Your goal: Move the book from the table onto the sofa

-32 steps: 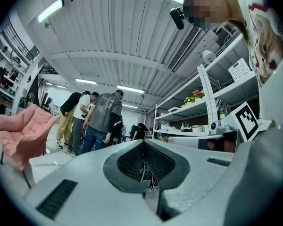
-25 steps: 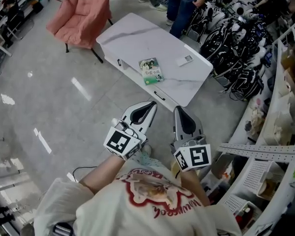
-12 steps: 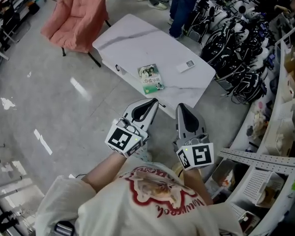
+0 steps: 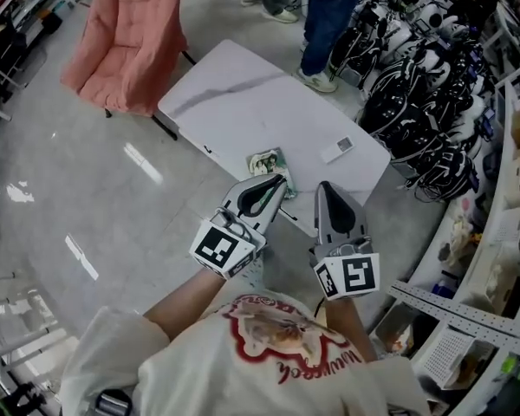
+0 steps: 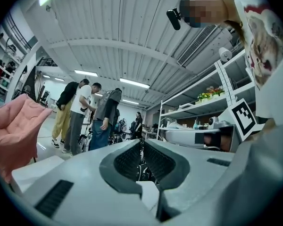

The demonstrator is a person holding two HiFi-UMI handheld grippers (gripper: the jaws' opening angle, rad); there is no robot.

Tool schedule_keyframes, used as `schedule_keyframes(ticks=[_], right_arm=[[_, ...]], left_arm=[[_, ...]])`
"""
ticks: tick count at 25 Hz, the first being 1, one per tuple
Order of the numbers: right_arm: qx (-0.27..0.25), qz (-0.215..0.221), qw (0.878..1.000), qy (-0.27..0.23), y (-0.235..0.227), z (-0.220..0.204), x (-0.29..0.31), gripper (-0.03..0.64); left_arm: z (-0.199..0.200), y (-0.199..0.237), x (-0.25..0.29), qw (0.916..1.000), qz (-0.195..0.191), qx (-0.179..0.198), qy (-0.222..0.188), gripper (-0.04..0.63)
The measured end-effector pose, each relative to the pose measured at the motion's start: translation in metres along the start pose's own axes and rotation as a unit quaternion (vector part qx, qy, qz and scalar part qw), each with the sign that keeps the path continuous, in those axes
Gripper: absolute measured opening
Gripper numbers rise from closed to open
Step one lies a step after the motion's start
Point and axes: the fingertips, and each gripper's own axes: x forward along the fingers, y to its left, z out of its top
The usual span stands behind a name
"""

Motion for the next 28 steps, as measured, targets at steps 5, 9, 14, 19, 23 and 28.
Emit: schedule_keyframes(ticks=[5, 9, 14, 19, 23, 28], right_arm=[[0.001, -0.006, 1.000, 0.000, -0.018, 0.006, 0.045, 0.000], [0.009, -0.005, 1.000, 0.008, -0.029, 0.002, 0.059, 0.000], [0.011, 0.011, 1.000, 0.025, -0.038, -0.020, 0.073, 0.000], [0.003, 0.029, 0.998, 0.062, -0.047, -0.071, 0.083, 0.000], [0.024, 0.046, 0.994, 0.093, -0.050, -0.122, 0.075, 0.000], [0.029, 0.071, 0.988, 0.138, -0.039, -0.193, 0.104, 0.000]], left_arm=[[0.005, 0.037, 0.030, 1.0000, -0.003, -0.003, 0.009, 0.005], [0.005, 0.045, 0.045, 0.9999, 0.000, -0.009, 0.011, 0.006], [-0.026, 0.054, 0.055, 0.9975, -0.003, -0.046, 0.054, 0.006], [-0.086, 0.076, 0.053, 0.9900, 0.031, -0.089, 0.105, 0.114], [-0.157, 0.090, 0.034, 0.9741, 0.086, -0.143, 0.153, 0.216], [-0.269, 0.145, 0.008, 0.9410, 0.157, -0.214, 0.211, 0.250]])
